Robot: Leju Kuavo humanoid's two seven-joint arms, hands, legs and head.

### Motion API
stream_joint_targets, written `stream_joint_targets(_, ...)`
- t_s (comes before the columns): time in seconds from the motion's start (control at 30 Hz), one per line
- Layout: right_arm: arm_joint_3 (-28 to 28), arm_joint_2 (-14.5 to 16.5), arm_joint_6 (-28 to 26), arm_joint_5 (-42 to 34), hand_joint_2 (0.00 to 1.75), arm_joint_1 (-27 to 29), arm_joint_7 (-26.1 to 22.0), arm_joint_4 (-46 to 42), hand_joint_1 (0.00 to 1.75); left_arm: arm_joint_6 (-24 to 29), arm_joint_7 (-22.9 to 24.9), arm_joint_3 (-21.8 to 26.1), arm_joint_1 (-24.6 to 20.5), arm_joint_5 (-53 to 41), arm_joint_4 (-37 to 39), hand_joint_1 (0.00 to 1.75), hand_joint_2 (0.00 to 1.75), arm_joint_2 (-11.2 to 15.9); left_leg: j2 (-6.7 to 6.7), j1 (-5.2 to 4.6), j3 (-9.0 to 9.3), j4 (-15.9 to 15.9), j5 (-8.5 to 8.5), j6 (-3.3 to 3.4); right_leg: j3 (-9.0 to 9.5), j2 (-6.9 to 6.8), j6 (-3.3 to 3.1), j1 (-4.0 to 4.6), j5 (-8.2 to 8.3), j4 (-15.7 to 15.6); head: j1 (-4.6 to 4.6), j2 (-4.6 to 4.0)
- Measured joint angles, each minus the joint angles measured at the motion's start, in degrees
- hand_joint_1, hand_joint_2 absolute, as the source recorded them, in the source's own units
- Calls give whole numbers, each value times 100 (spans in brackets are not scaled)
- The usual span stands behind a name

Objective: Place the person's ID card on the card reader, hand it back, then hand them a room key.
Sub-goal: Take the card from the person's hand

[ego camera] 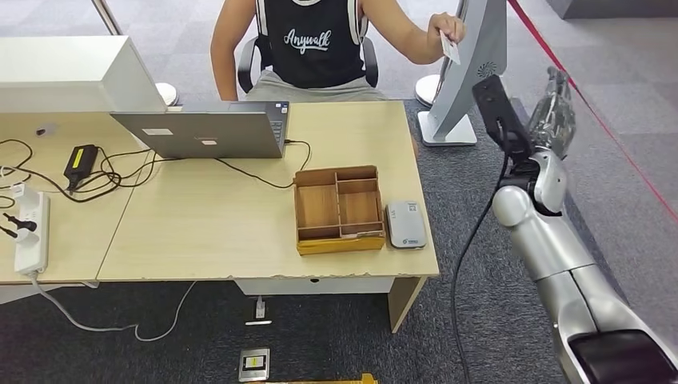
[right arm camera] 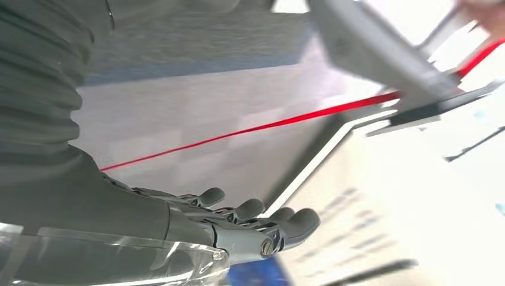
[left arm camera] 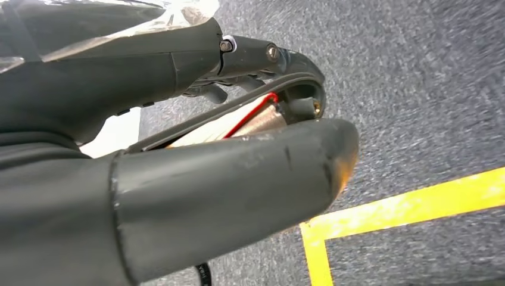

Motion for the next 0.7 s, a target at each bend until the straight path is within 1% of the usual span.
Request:
stream_joint_targets(0.07, 491, 4, -80, -24, 175, -64, -55, -135, 0, -3, -16, -1, 8, -7, -1, 0, 0, -1, -20, 5, -6, 1, 7, -2, 1, -16, -1, 5, 1, 0, -1, 0)
stream_joint_targets(0.13, 790, 6, -118, -30, 175, -96, -79, -206, 0, -4, -22, -2, 8, -11, -1, 0, 0, -1, -24, 6, -7, 1, 7, -2, 2, -24, -2, 6, 2, 1, -2, -1)
stream_joint_targets(0.33, 896, 6, -127, -30, 175, -104, -85, -230, 0, -5, -22, -2, 8, -11, 0, 0, 0, -1, -24, 6, -7, 1, 7, -2, 2, -25, -2, 6, 2, 1, -2, -2)
stream_joint_targets(0.4, 1052, 5, -148, -40, 175, -116, -105, -264, 0, -9, -24, -2, 10, -12, -1, 0, 0, -1, -24, 6, -8, 1, 7, -1, 2, -25, -2, 6, 1, 1, -2, -1)
stream_joint_targets(0.43, 1257, 16, -167, -48, 175, -134, -146, -284, 0, -13, -27, -2, 10, -12, -2, 0, 0, -1, -24, 6, -10, 1, 6, -1, 1, -25, -2, 6, 1, 1, -2, -1)
stream_joint_targets(0.53, 2002, 148, -225, -24, 175, -245, -366, -254, 0, -55, -31, -13, 7, -30, -5, 0, 0, -1, -24, 6, -12, 0, 4, -1, -1, -25, -2, 6, 1, 0, -2, 1)
stream_joint_targets(0.57, 2124, 197, -227, -6, 175, -280, -416, -219, 0, -74, -25, -22, 3, -42, -7, 0, 0, -1, -24, 6, -12, 0, 4, -1, -2, -25, -2, 6, 1, -1, -2, 0)
stream_joint_targets(0.7, 2329, 355, -142, 90, 175, -412, -487, -48, 0, -119, 14, -64, -27, -116, -7, 0, 0, -1, -24, 6, -11, 0, 5, -1, -2, -25, -2, 7, 1, 0, -1, -1)
